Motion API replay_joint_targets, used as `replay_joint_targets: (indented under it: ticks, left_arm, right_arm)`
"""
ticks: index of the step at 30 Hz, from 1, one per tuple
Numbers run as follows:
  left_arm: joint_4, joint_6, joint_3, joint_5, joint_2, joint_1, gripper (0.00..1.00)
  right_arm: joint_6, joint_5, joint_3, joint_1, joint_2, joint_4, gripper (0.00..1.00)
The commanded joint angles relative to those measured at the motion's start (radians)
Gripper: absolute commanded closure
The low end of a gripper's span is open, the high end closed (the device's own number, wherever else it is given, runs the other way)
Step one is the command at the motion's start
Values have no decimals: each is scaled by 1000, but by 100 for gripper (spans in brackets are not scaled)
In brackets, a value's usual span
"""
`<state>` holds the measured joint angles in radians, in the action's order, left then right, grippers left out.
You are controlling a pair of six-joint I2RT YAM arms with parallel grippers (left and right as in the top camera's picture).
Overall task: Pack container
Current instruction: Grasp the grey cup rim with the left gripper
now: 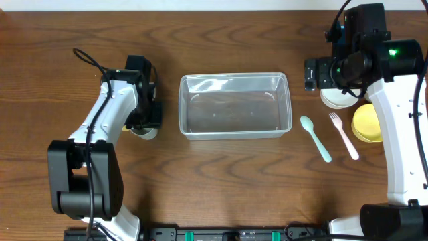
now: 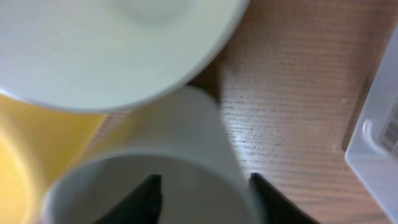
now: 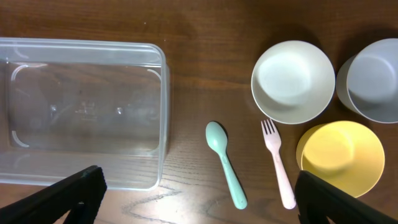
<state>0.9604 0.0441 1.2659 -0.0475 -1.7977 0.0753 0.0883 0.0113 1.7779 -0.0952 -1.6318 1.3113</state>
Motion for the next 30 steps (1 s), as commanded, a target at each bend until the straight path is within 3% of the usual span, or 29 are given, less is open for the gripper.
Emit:
replay_joint_targets:
  ticks: [1, 12, 22, 30]
  left_arm:
    - [2, -13, 15, 5, -5, 5, 72]
    - [3, -13, 15, 5, -5, 54, 94]
    - [98, 22, 47, 6, 77, 119, 94]
    - [171, 9, 277, 6, 285, 206, 94]
  right_arm:
    - [12, 1, -6, 3, -3, -3, 6]
    - [12, 0, -6, 3, -3, -2, 12]
    - [12, -35, -6, 5, -3, 8, 12]
    - [12, -37, -6, 4, -3, 8, 11]
